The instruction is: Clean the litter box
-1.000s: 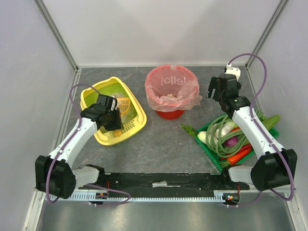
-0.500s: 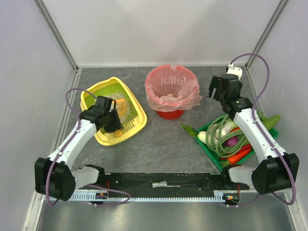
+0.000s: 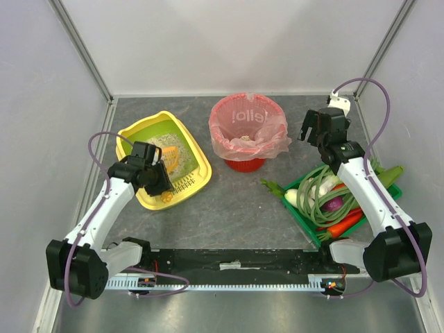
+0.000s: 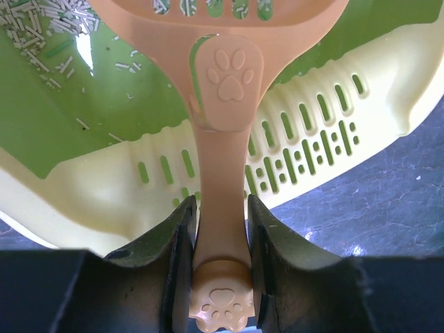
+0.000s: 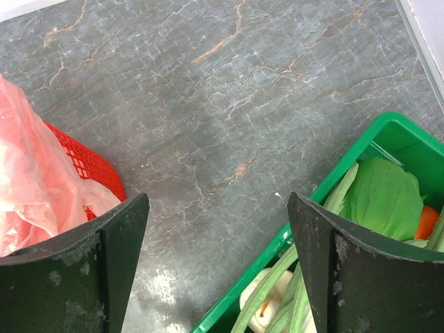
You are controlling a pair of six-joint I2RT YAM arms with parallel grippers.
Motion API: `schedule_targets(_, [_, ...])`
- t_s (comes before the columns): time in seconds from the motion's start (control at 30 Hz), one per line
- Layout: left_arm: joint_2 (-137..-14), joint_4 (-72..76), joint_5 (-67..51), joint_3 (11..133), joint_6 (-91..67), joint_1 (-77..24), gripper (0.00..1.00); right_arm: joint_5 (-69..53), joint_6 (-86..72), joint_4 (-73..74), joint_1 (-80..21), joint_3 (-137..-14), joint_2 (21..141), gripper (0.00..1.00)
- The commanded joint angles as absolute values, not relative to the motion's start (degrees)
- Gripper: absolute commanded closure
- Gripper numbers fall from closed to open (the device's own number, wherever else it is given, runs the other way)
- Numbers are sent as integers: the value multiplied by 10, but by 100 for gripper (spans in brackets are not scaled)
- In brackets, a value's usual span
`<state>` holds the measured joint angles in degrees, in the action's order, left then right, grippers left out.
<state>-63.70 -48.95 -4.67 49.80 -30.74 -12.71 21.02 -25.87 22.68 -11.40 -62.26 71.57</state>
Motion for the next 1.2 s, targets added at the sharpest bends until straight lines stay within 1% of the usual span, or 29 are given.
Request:
schedule_targets(0.0, [-621, -506, -32, 519, -282, -152, 98, 212, -272, 202, -113, -614, 697, 11])
schedule_targets(0.1, [-617, -524, -39, 519, -286, -131, 98, 215, -273, 203, -113, -611, 693, 11])
schedule_targets(0.27, [-580, -491, -94, 520, -252, -144, 98, 222, -275, 200, -113, -601, 682, 11])
schedule_targets(0.53, [-555, -502, -90, 520, -252, -144, 98, 230, -274, 197, -113, -593, 679, 11])
schedule_targets(0.73, [-530, -496, -100, 486, -293, -144, 98, 235, -266, 194, -113, -594, 679, 11])
schedule_targets(0.83, [-525, -490, -112, 472, -344, -143, 98, 236, -265, 193, -113, -594, 679, 10])
schedule_targets(0.9, [-535, -507, -107, 480, -370, -149, 98, 236, -265, 191, -113, -594, 680, 10])
schedule_targets(0.93, [-556, -526, -92, 489, -371, -176, 98, 238, -265, 191, -113, -594, 681, 10])
schedule_targets(0.97, [-569, -571, -45, 516, -365, -193, 98, 238, -264, 190, -113, -595, 682, 10])
schedule_targets(1.03, [-590, -614, -12, 535, -362, -206, 98, 238, -265, 188, -113, -596, 684, 10])
schedule_targets(1.07, [-588, -620, -8, 545, -362, -197, 98, 238, -265, 187, -113, -598, 686, 10])
schedule_targets(1.13, [-571, -591, -44, 545, -358, -169, 98, 236, -265, 185, -113, -599, 688, 10])
schedule_targets(1.17, [-572, -571, -66, 554, -356, -171, 98, 233, -265, 185, -114, -599, 690, 10])
